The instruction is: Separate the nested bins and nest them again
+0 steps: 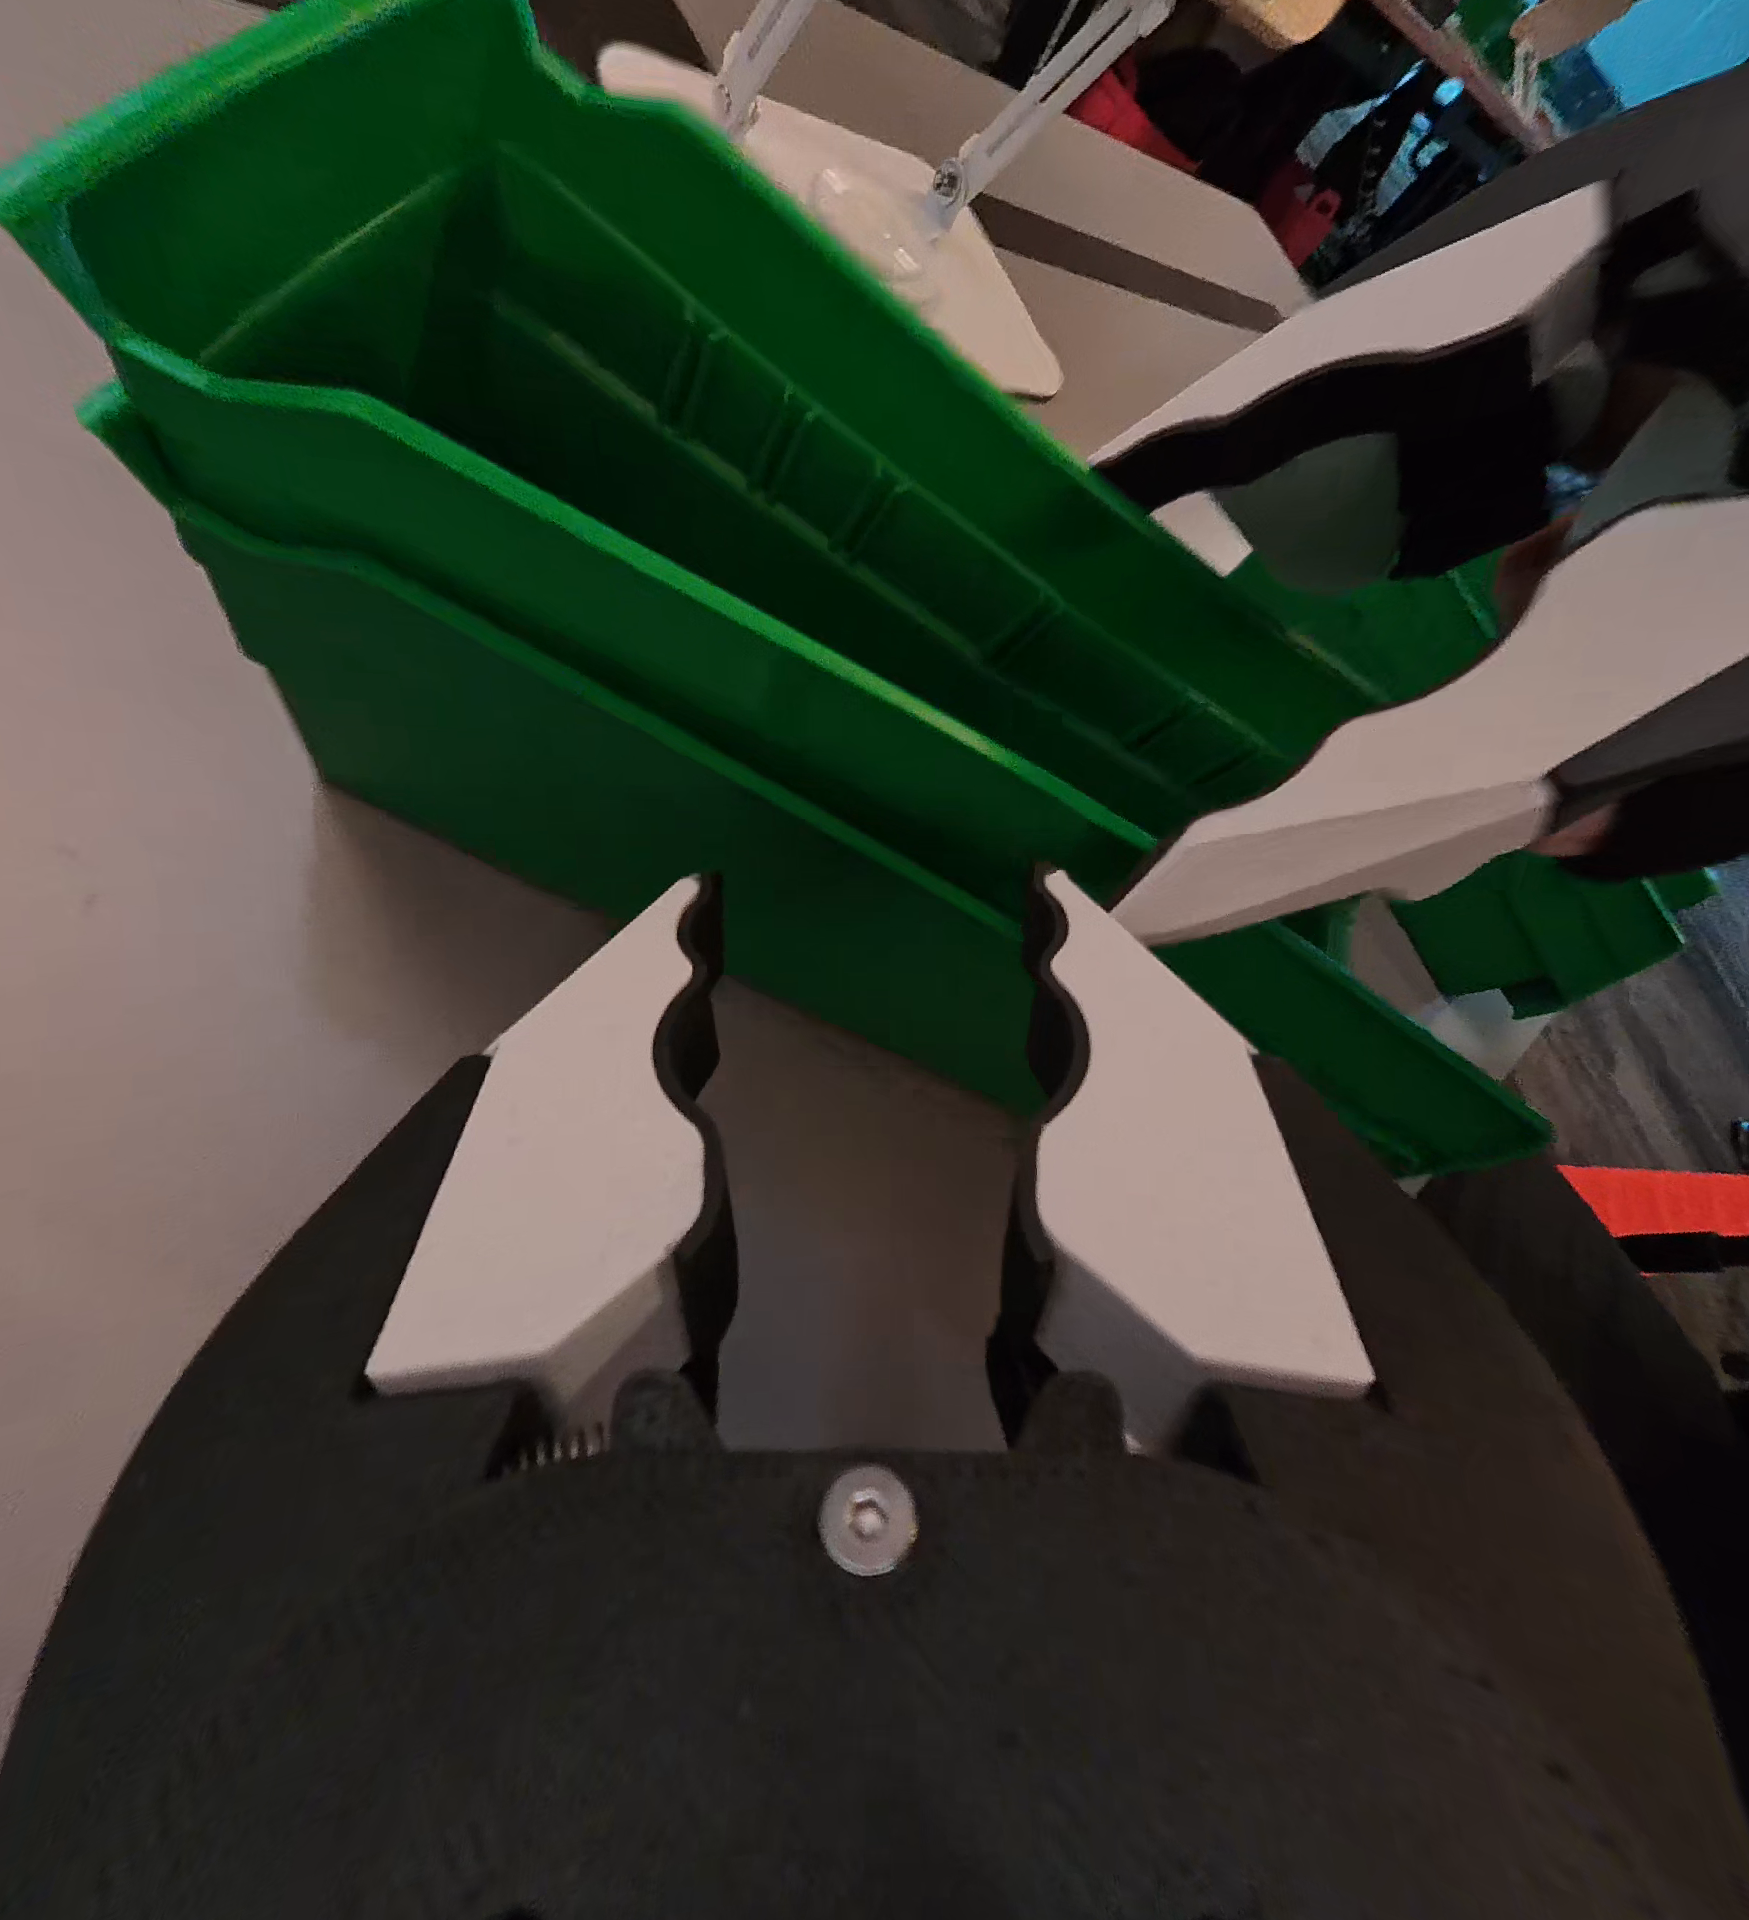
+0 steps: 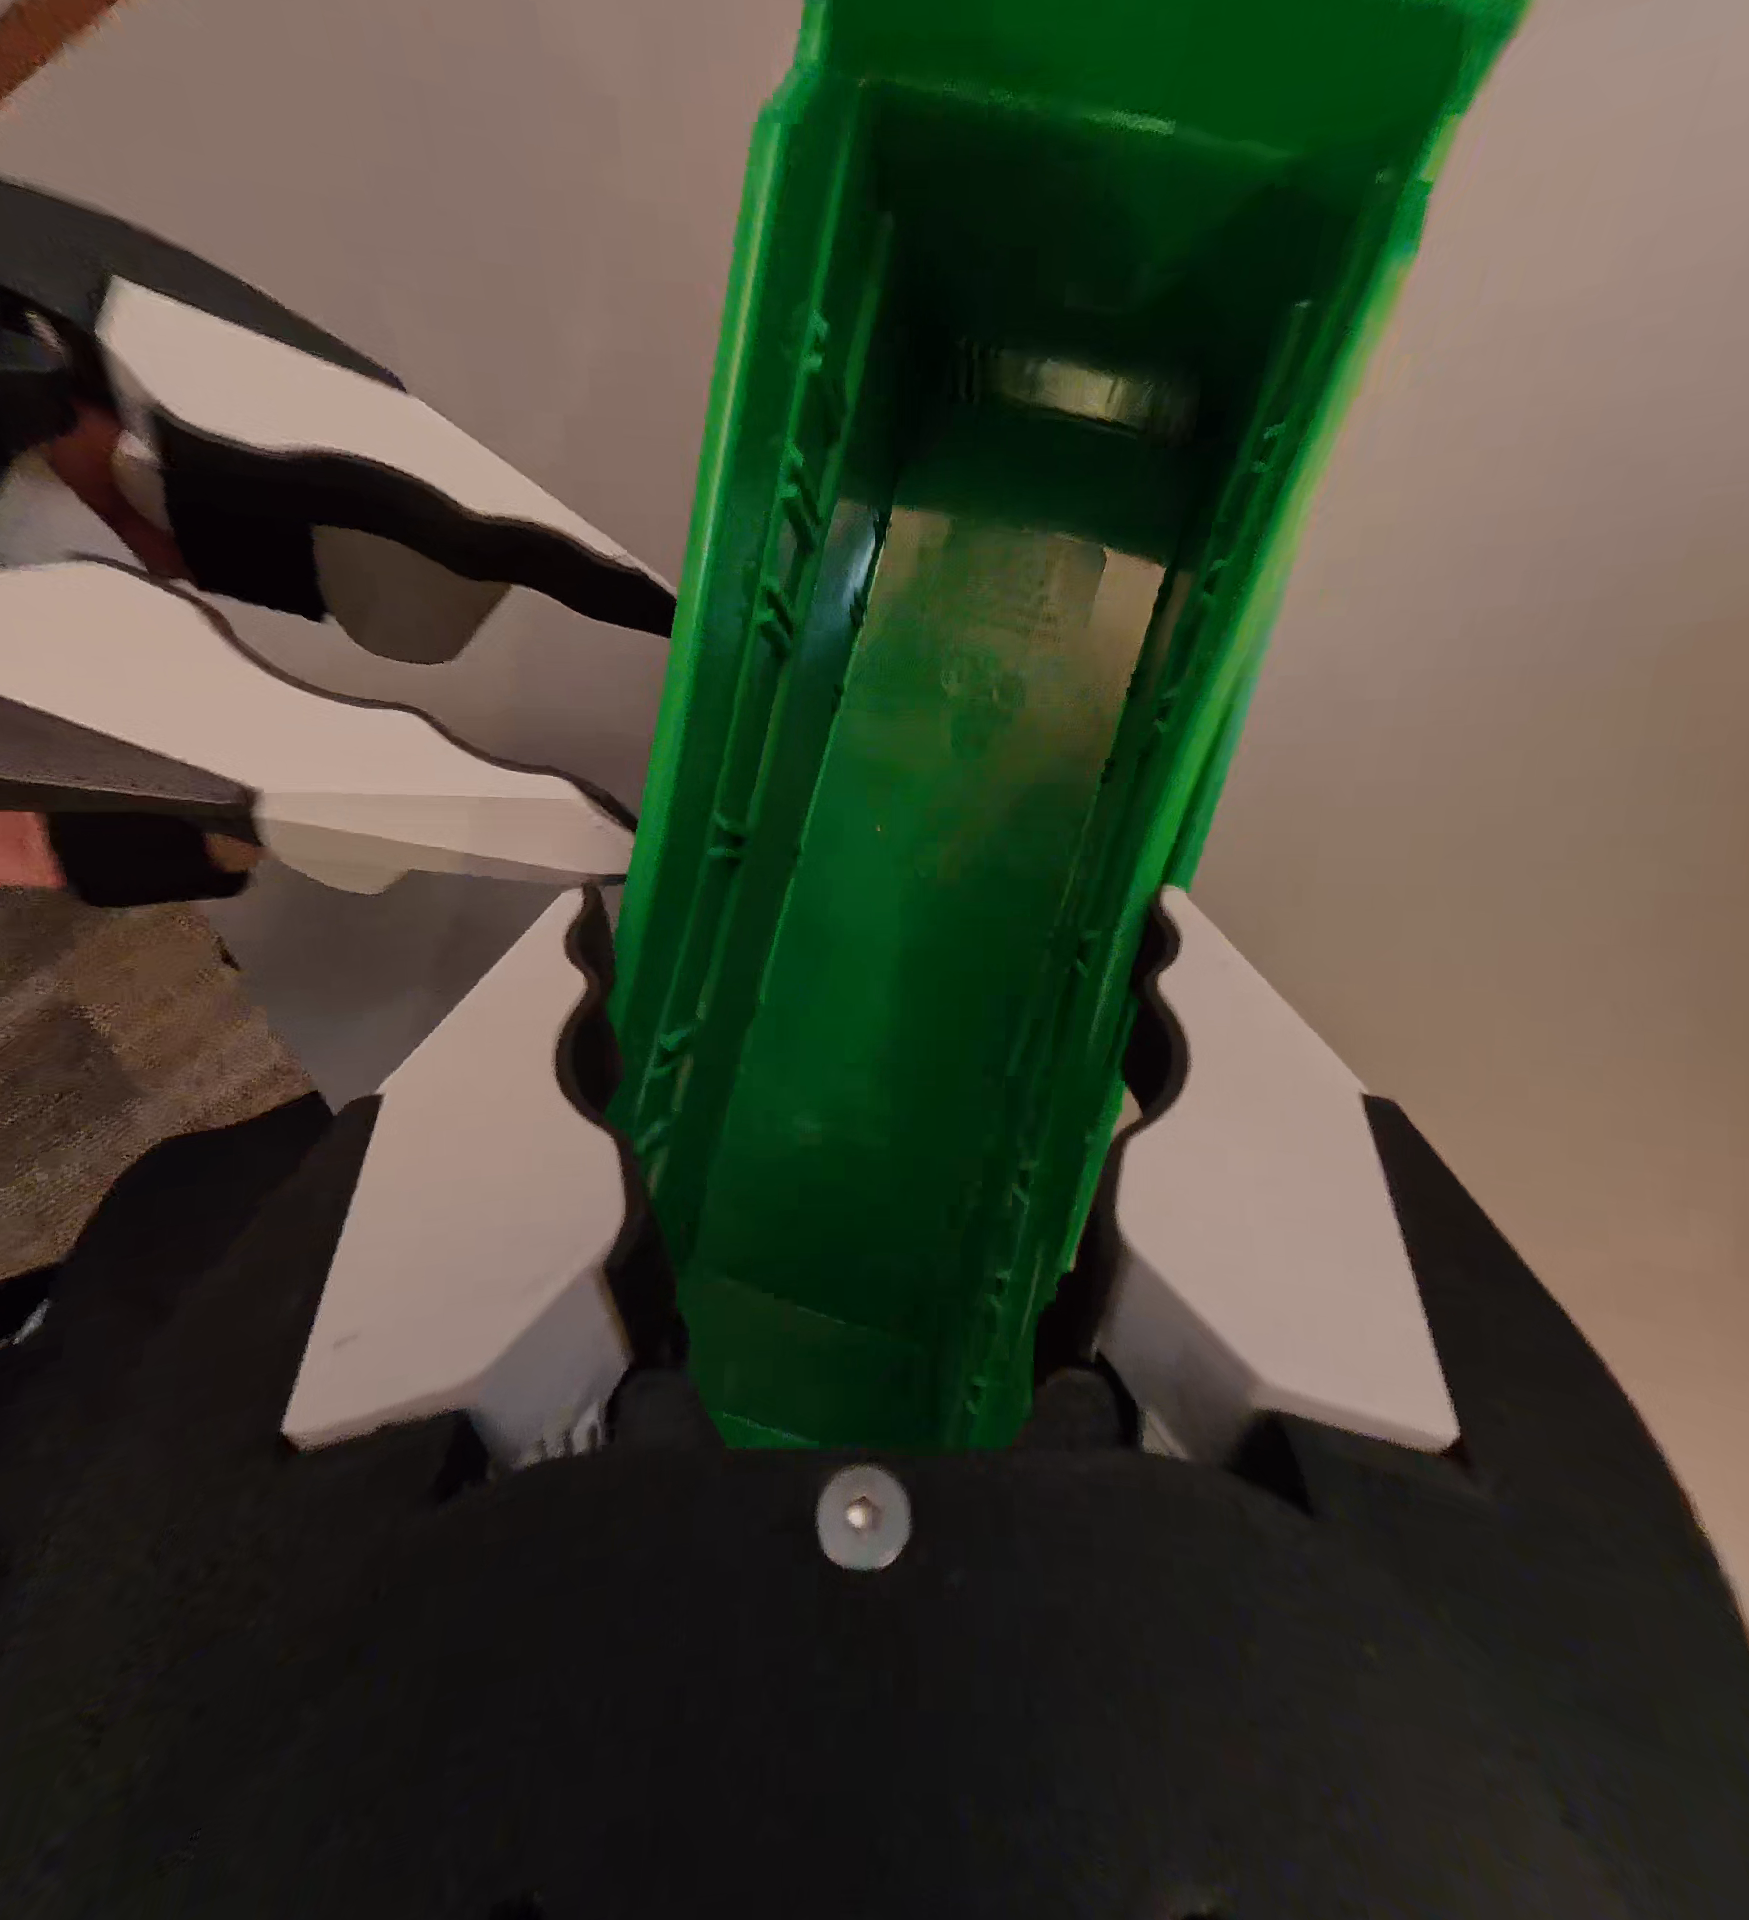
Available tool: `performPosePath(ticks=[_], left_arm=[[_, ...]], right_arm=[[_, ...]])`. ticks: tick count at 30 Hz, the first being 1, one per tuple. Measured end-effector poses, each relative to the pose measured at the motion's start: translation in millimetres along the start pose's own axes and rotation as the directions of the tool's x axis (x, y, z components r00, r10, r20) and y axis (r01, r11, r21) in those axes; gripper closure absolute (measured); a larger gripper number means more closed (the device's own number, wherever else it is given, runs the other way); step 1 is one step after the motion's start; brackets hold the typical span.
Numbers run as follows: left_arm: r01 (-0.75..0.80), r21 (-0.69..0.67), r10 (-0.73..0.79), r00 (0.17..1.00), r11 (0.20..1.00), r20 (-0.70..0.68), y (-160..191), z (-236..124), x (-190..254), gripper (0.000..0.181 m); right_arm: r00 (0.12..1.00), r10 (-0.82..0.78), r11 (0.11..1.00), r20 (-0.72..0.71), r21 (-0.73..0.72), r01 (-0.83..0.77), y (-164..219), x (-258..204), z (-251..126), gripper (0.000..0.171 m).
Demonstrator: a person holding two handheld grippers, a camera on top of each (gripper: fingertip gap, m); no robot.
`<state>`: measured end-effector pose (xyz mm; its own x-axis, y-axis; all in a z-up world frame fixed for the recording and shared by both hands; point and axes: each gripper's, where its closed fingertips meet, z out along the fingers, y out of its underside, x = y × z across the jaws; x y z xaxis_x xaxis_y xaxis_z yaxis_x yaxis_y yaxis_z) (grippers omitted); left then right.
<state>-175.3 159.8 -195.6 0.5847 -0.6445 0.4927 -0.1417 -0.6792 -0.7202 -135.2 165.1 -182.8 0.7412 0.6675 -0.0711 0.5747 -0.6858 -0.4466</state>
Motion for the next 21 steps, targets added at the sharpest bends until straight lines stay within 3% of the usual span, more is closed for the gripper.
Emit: performPosePath(ticks=[2, 5, 13, 16, 21], left_arm=[[-0.008, -0.029, 0.009, 0.999, 1.000, 0.032, 6.6, 2.6, -6.2, 0.124], [-0.021, -0.027, 0.022, 0.999, 0.999, 0.041, 4.8, 4.8, -4.2, 0.126], [-0.037, -0.012, 0.037, 0.998, 0.999, 0.045, -2.1, 16.1, 8.6, 0.132], [-0.052, -0.011, 0.052, 0.998, 0.999, 0.042, -2.6, 18.0, 12.1, 0.134], [-0.050, -0.018, 0.051, 0.999, 0.999, 0.018, -1.8, 21.0, 17.7, 0.135]], right_arm=[[0.999, 0.012, 0.999, 0.032, 0.029, -0.013, -3.0, -1.5, -5.2, 0.080], [1.000, 0.003, 1.000, 0.025, 0.024, -0.004, 0.1, 2.1, -7.7, 0.076], [0.996, -0.087, 0.985, -0.017, -0.148, 0.084, 22.1, 9.4, -13.6, 0.032], [0.992, -0.101, 0.961, -0.080, -0.264, 0.077, 42.2, 22.5, -13.1, 0.035], [0.998, -0.044, 0.968, -0.047, -0.251, 0.030, 42.7, 22.4, -11.7, 0.058]])
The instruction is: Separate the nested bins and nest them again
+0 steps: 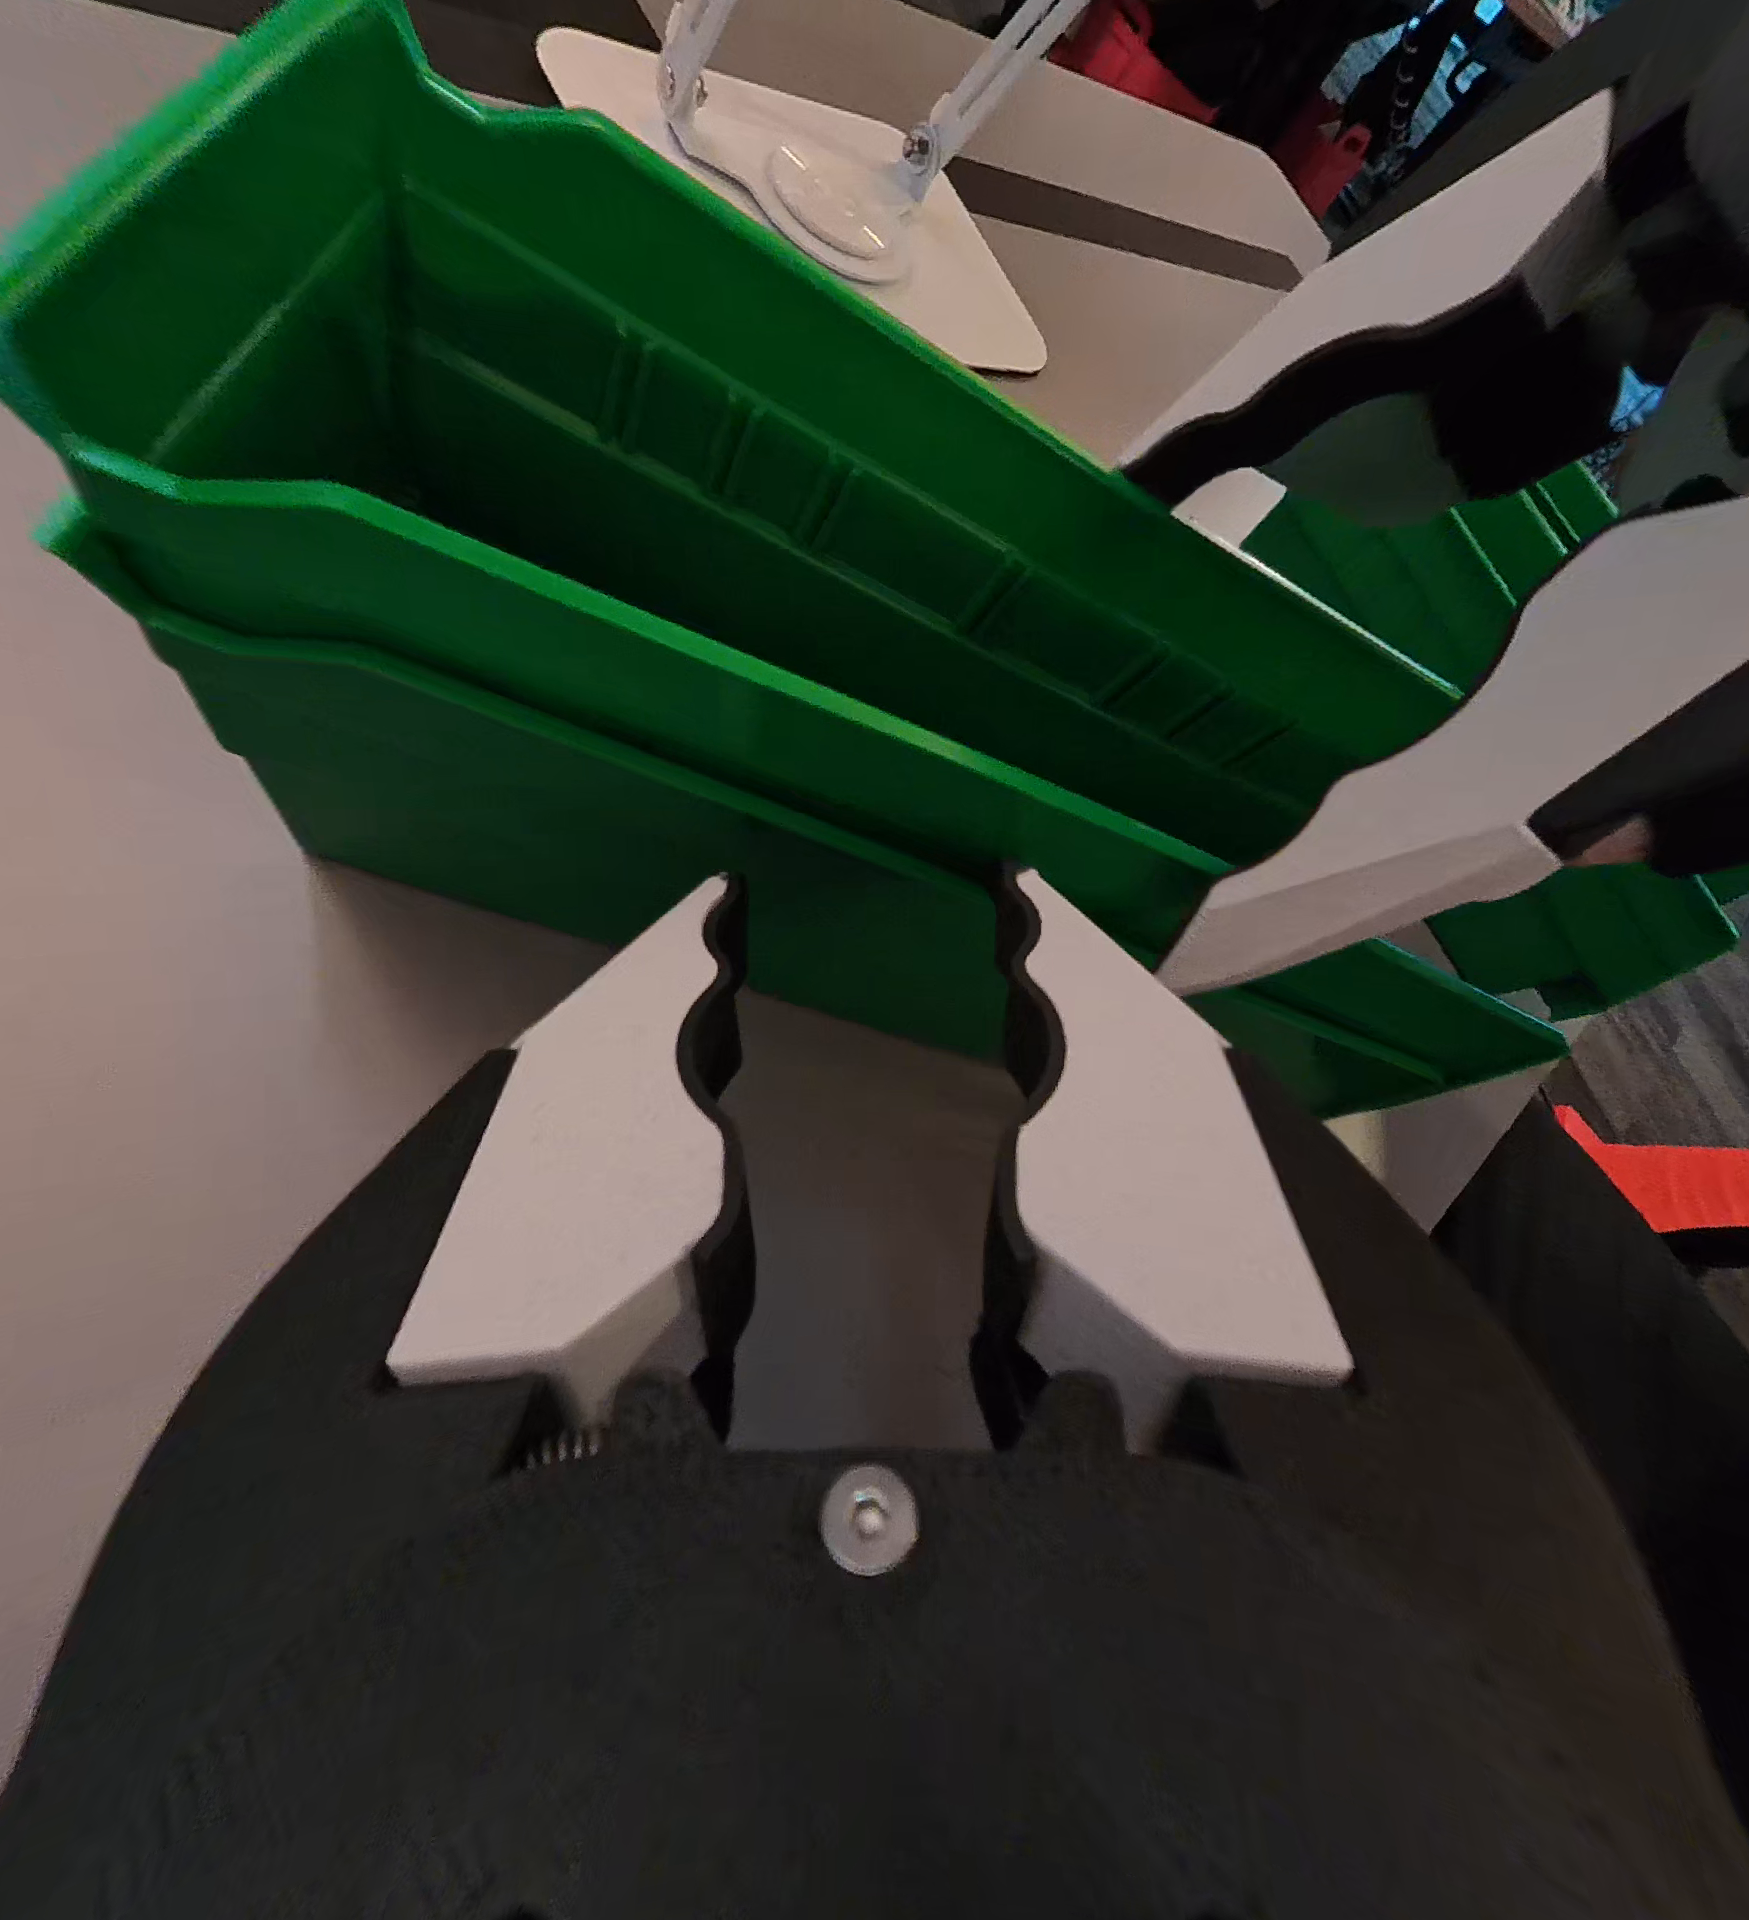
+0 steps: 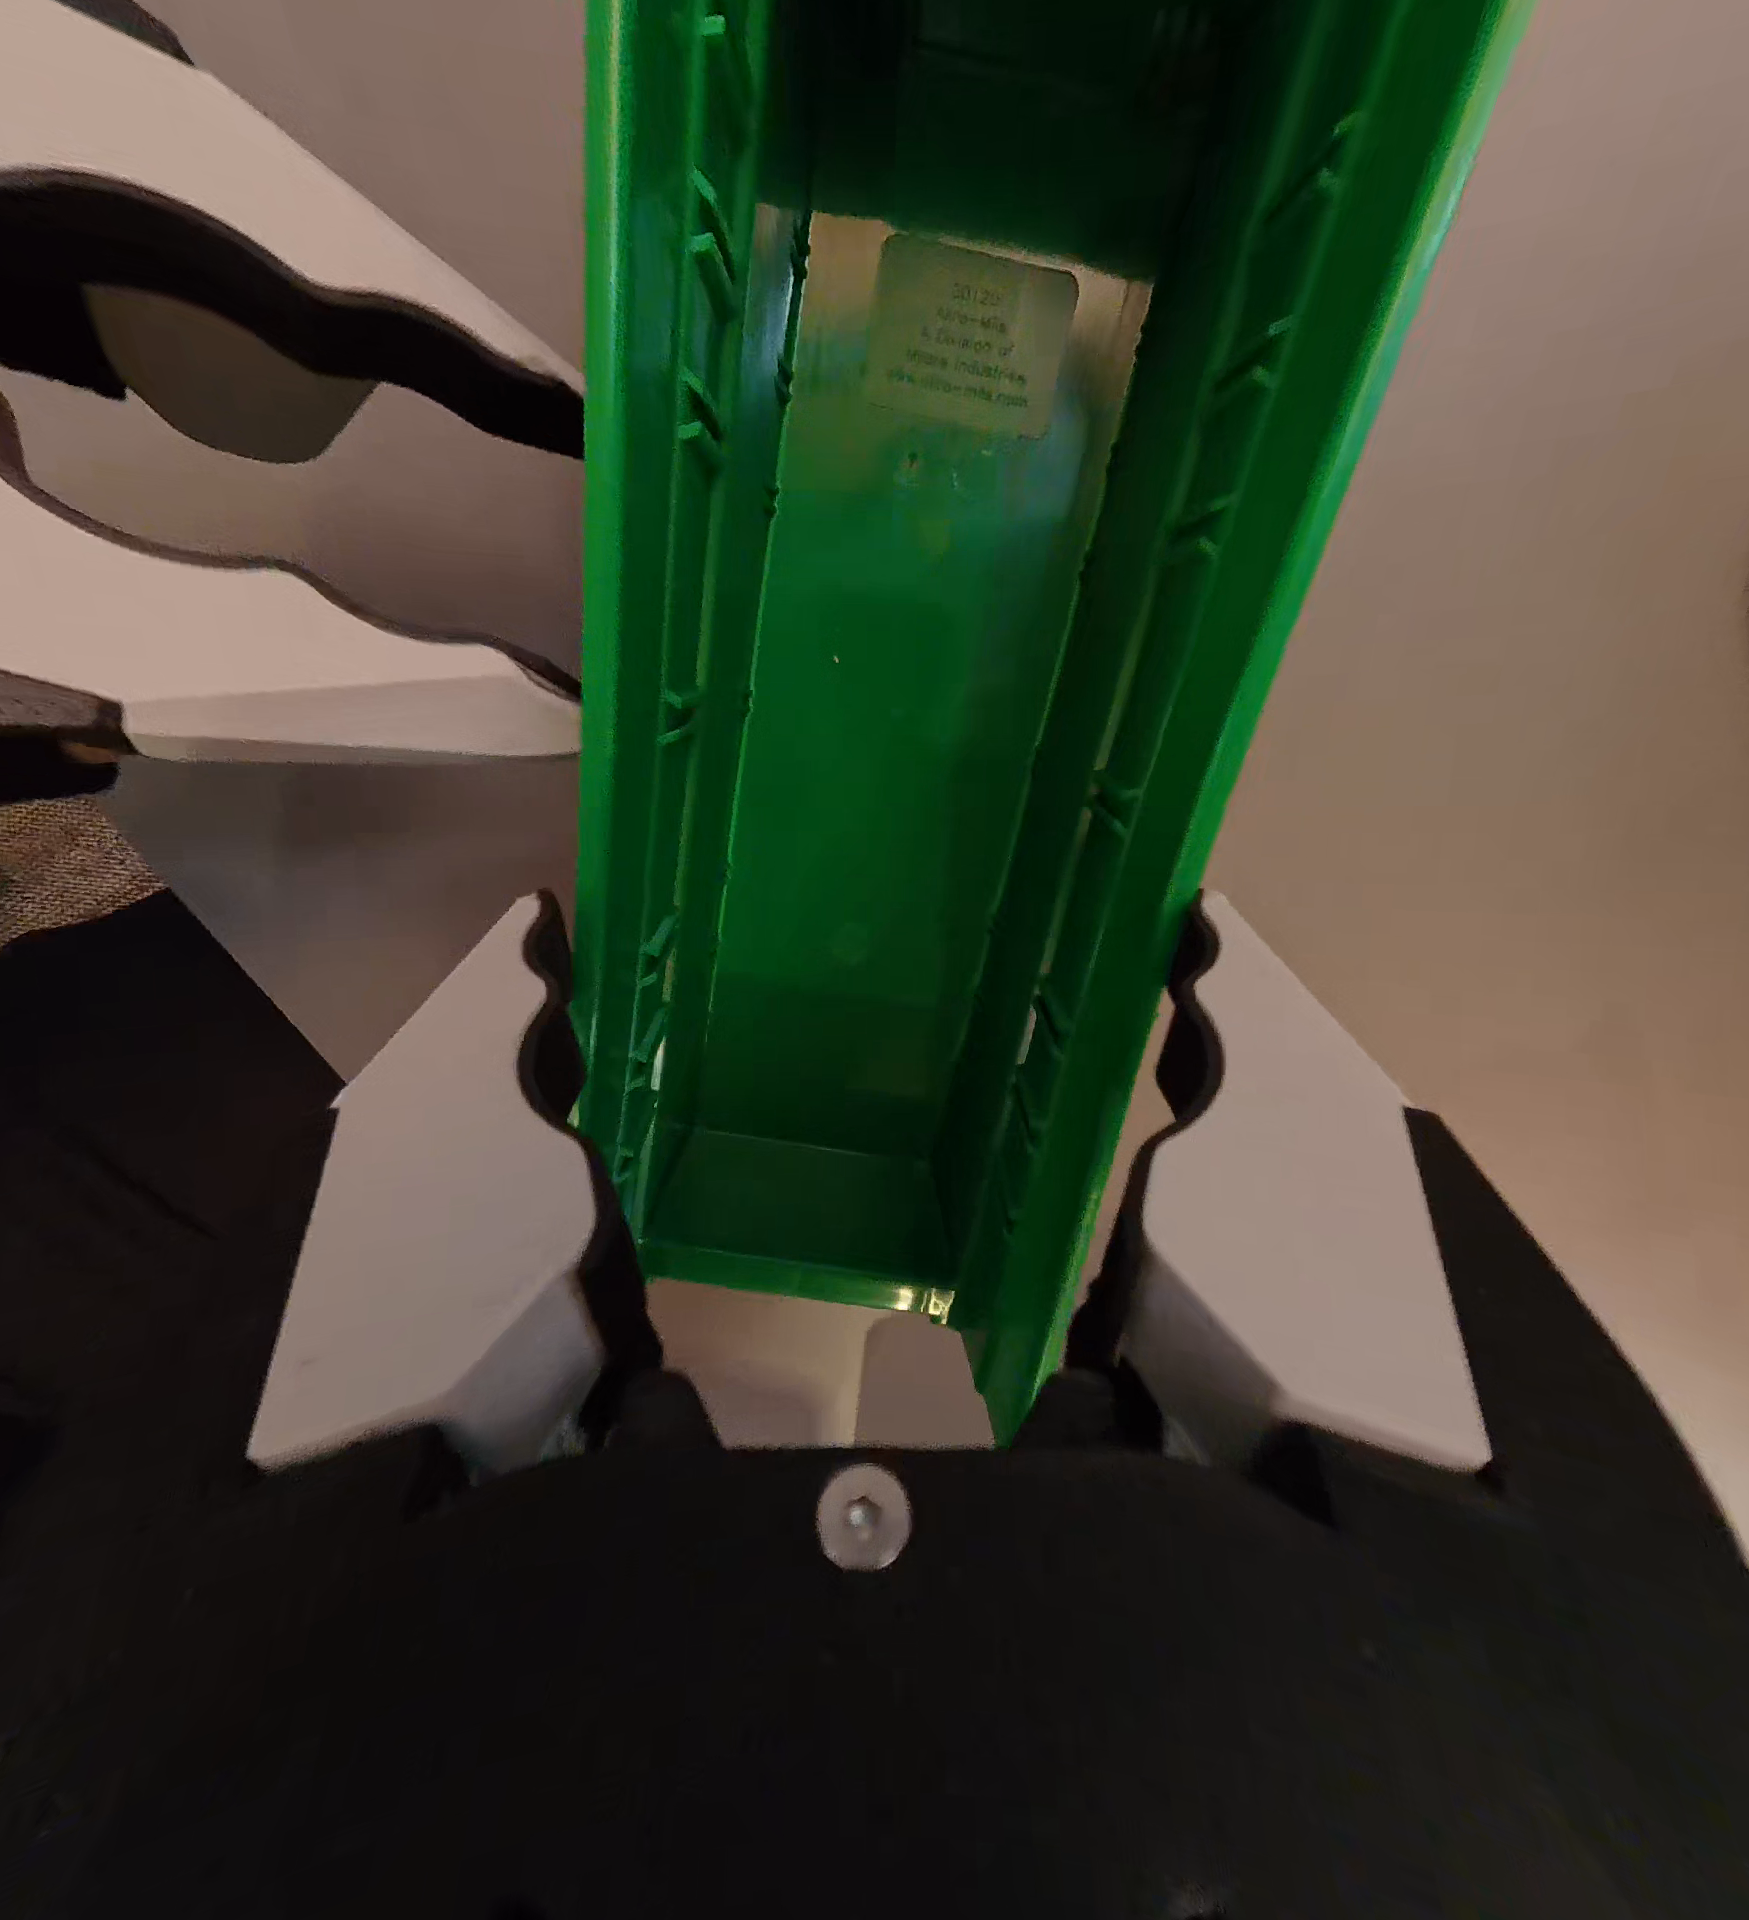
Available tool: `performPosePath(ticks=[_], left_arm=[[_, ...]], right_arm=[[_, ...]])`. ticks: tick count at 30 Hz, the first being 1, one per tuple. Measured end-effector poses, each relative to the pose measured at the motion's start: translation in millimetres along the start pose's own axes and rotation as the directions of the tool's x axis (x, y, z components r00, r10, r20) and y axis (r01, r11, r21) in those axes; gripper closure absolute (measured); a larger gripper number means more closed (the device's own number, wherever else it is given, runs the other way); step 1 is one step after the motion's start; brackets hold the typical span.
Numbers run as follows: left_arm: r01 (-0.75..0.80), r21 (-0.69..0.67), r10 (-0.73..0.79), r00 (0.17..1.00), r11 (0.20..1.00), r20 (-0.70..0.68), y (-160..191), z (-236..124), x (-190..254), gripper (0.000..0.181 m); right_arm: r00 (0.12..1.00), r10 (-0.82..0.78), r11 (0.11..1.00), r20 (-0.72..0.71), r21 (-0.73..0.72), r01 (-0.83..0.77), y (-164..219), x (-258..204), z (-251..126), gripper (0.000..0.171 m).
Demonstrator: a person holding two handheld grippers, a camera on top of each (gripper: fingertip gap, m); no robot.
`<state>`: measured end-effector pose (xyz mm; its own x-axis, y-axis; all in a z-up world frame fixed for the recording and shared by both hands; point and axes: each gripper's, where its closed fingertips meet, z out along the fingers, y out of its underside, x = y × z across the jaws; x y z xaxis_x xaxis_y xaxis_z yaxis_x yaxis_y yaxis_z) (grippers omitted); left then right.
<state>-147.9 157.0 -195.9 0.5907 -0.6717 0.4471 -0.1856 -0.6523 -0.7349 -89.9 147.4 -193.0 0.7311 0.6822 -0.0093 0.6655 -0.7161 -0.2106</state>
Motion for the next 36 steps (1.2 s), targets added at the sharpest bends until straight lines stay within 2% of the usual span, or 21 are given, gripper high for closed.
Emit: performPosePath(ticks=[8, 13, 24, 26, 28, 30, 36], left_arm=[[0.014, 0.006, -0.015, 1.000, 1.000, 0.004, -1.8, 5.5, 0.3, 0.140], [0.021, 0.033, -0.021, 1.000, 0.999, -0.003, -8.4, 2.0, 1.3, 0.138], [0.025, 0.028, -0.024, 0.999, 0.999, -0.041, -4.8, 5.0, 3.8, 0.144], [0.030, 0.018, -0.029, 0.998, 0.999, -0.048, -0.9, 6.5, 2.0, 0.149], [0.043, 0.043, -0.040, 0.998, 0.998, -0.055, -3.9, 5.8, 2.3, 0.158], [0.012, 0.027, -0.011, 0.999, 1.000, -0.038, -3.8, 5.7, 3.2, 0.159], [0.011, 0.032, -0.009, 0.999, 0.999, -0.051, -6.6, 10.8, 10.1, 0.161]], right_arm=[[1.000, -0.018, 0.998, -0.007, 0.061, 0.018, -6.8, 0.7, -4.8, 0.074], [0.998, 0.008, 0.991, 0.062, 0.135, -0.016, -13.1, -0.1, -12.1, 0.076], [0.992, 0.025, 0.992, 0.122, 0.120, -0.040, -4.8, 2.1, -10.6, 0.078], [0.984, 0.041, 0.985, 0.172, 0.156, -0.068, -9.0, -0.9, -16.1, 0.086], [0.990, 0.017, 0.987, 0.140, 0.154, -0.039, -7.4, -0.3, -18.4, 0.080], [0.995, 0.006, 0.992, 0.095, 0.125, -0.018, -4.4, 3.3, -17.3, 0.066], [0.999, -0.045, 0.998, 0.017, 0.037, 0.045, -0.5, 6.8, -16.2, 0.046]])
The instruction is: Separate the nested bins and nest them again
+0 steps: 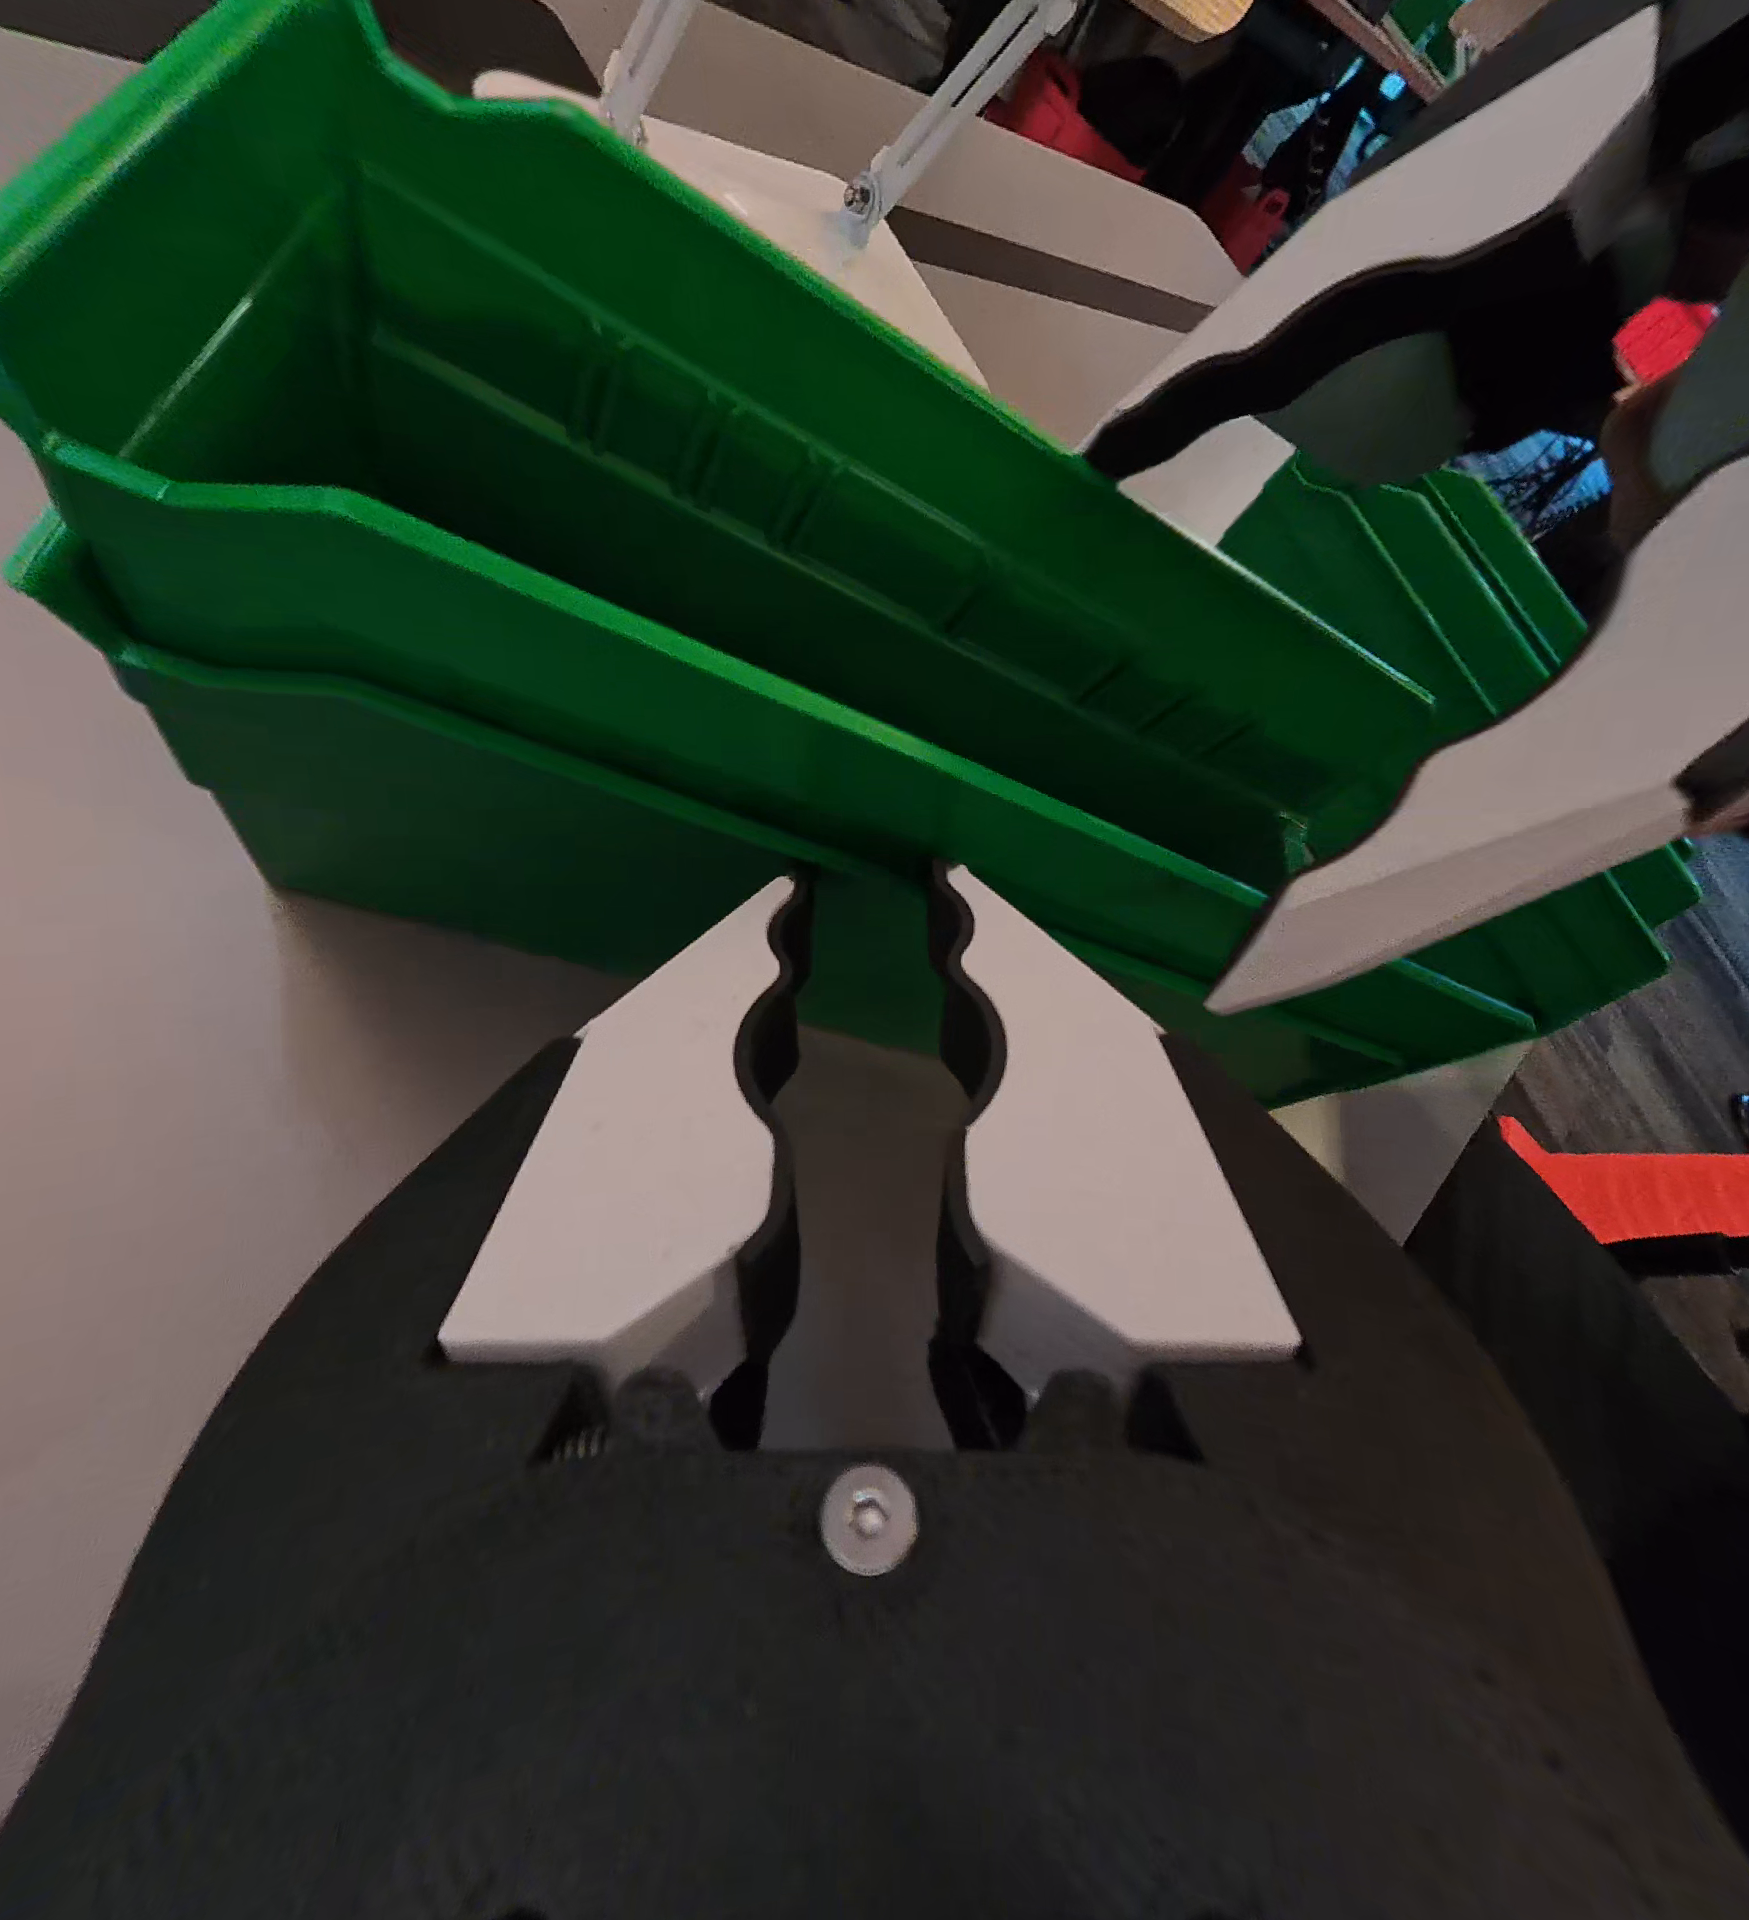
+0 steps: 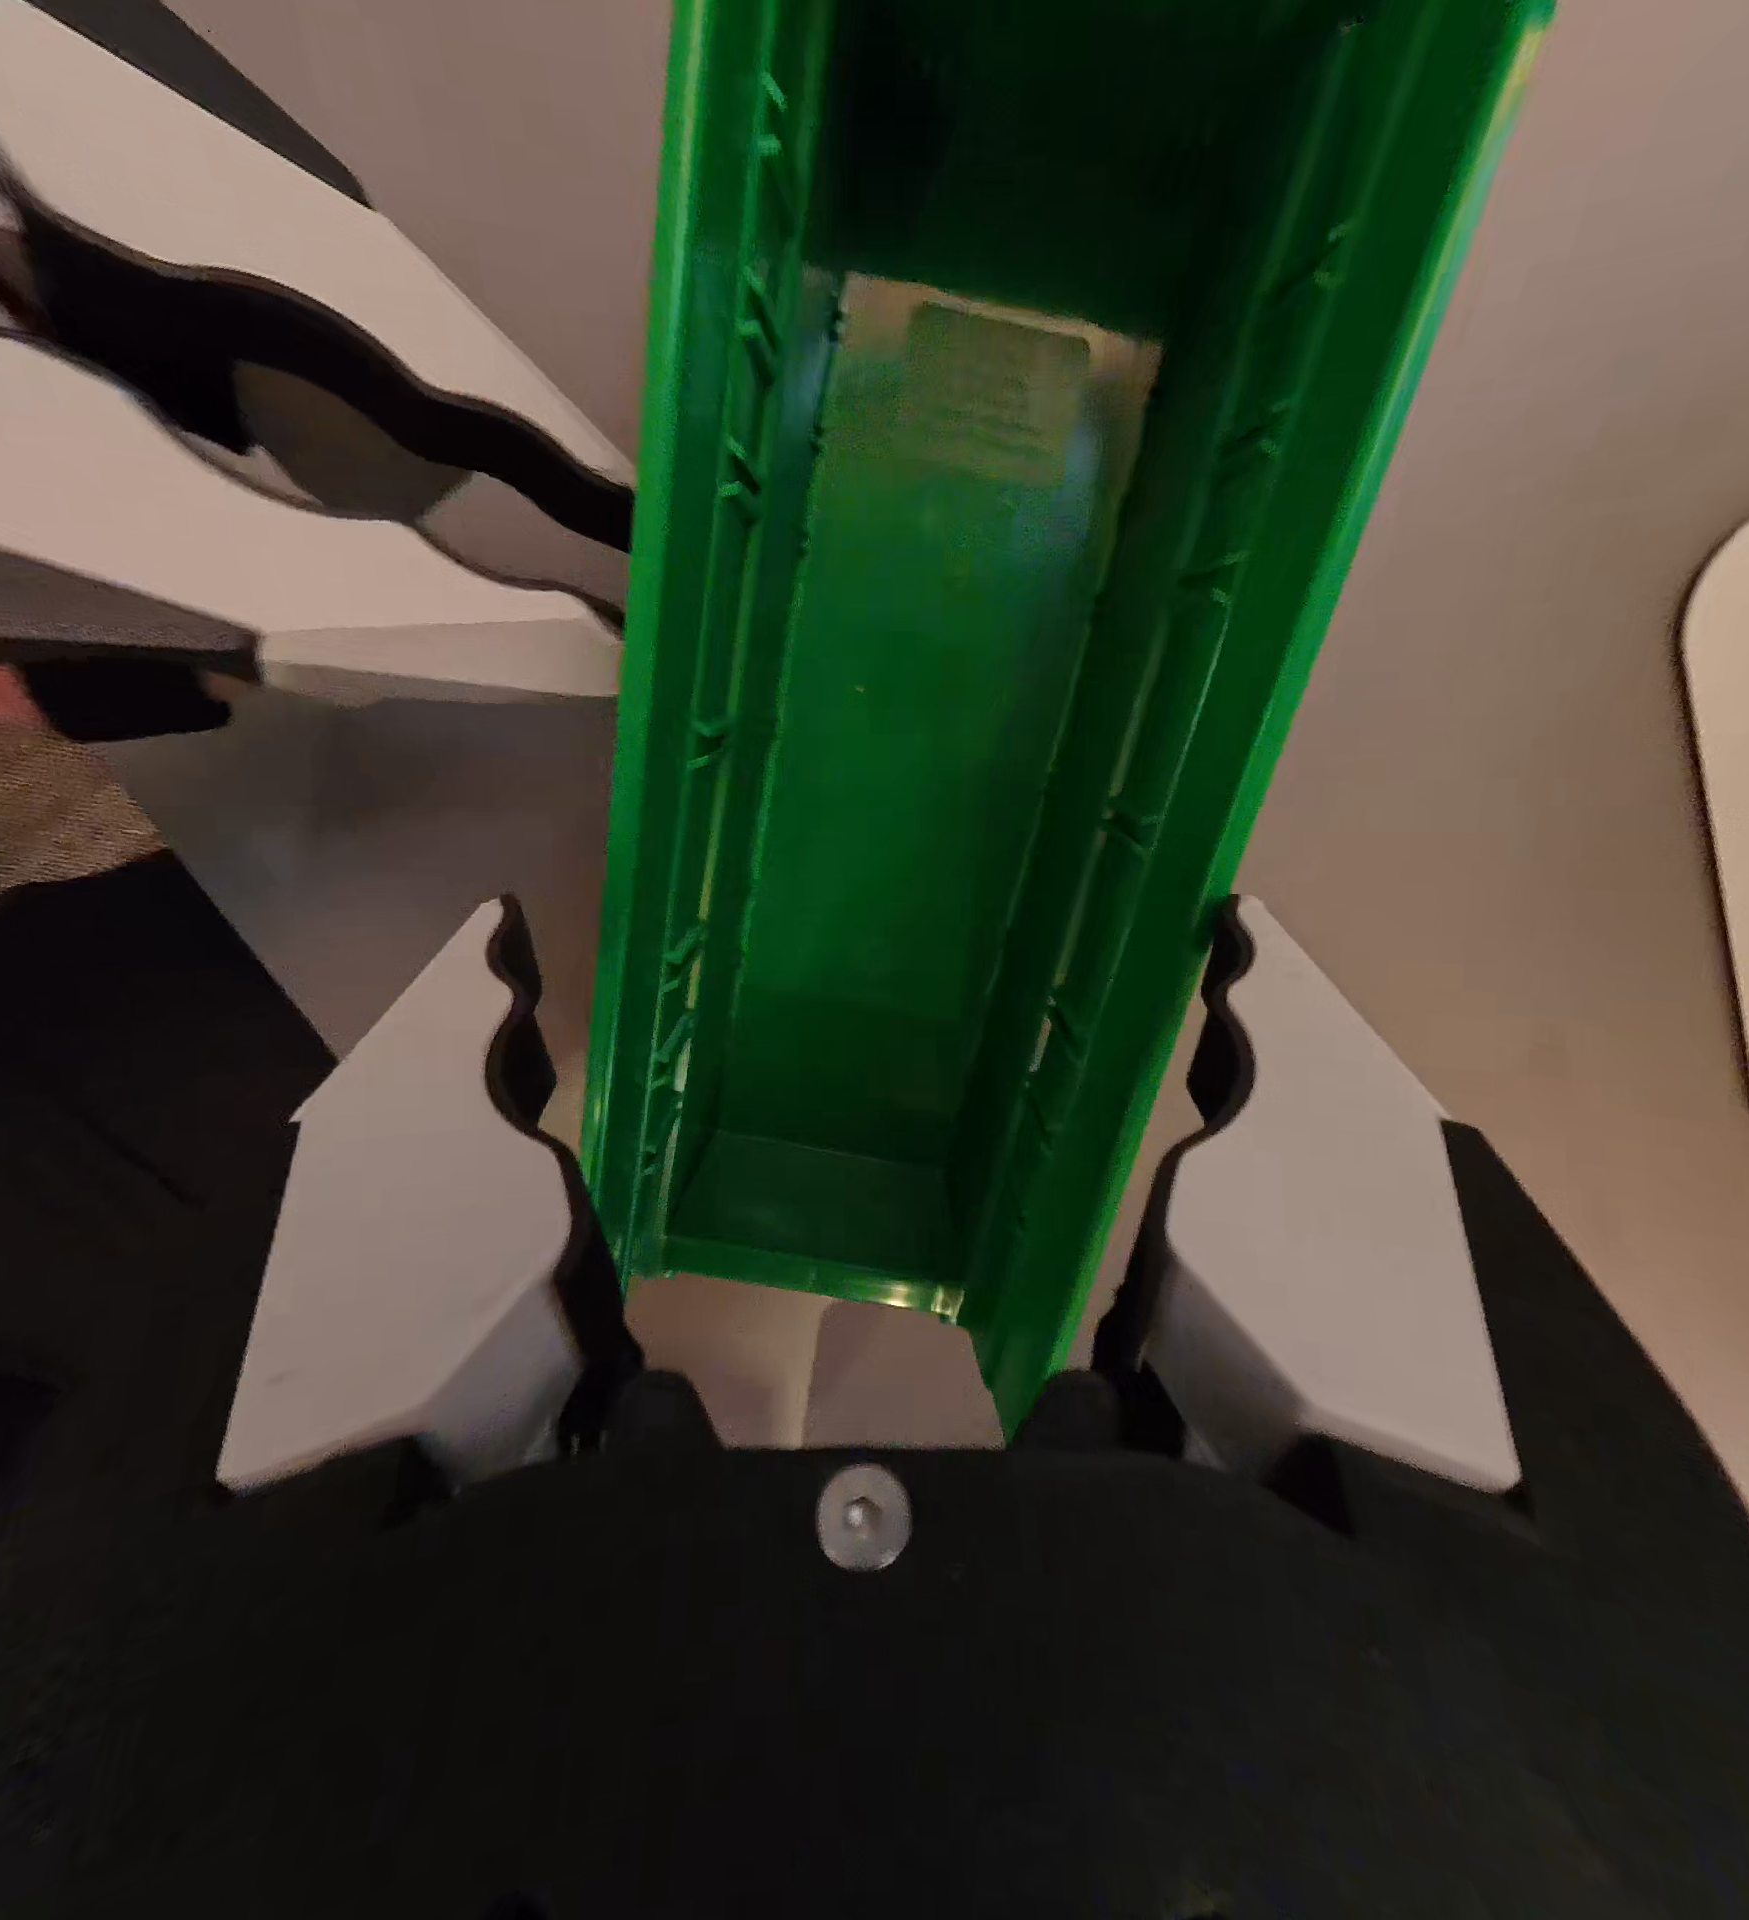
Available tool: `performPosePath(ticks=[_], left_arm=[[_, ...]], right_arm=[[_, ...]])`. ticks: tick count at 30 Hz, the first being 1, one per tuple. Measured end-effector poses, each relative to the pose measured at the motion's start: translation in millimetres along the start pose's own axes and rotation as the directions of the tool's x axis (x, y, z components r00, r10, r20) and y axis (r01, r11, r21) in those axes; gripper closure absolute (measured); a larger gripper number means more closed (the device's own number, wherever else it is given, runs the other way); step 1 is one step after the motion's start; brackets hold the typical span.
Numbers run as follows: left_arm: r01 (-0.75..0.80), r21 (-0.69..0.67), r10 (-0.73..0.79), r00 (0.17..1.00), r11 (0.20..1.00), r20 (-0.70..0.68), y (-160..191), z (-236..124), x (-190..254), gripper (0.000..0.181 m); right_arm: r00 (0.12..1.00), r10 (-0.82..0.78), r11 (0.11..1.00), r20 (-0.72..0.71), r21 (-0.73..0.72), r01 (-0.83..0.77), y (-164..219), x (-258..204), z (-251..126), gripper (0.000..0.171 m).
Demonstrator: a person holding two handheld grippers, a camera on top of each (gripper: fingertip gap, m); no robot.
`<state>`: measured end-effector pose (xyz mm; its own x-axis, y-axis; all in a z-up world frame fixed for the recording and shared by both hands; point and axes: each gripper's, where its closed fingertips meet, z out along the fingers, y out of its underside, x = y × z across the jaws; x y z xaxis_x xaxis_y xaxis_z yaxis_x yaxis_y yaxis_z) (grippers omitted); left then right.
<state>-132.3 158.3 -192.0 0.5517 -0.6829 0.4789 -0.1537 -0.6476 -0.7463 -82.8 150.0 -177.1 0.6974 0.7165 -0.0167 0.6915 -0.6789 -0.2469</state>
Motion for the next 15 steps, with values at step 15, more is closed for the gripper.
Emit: performPosePath(ticks=[15], left_arm=[[0.001, -0.012, -0.002, 0.998, 1.000, -0.065, 0.3, 11.1, 12.2, 0.161]], right_arm=[[0.997, -0.040, 0.999, -0.062, -0.002, 0.040, -7.9, 20.9, 14.9, 0.073]])
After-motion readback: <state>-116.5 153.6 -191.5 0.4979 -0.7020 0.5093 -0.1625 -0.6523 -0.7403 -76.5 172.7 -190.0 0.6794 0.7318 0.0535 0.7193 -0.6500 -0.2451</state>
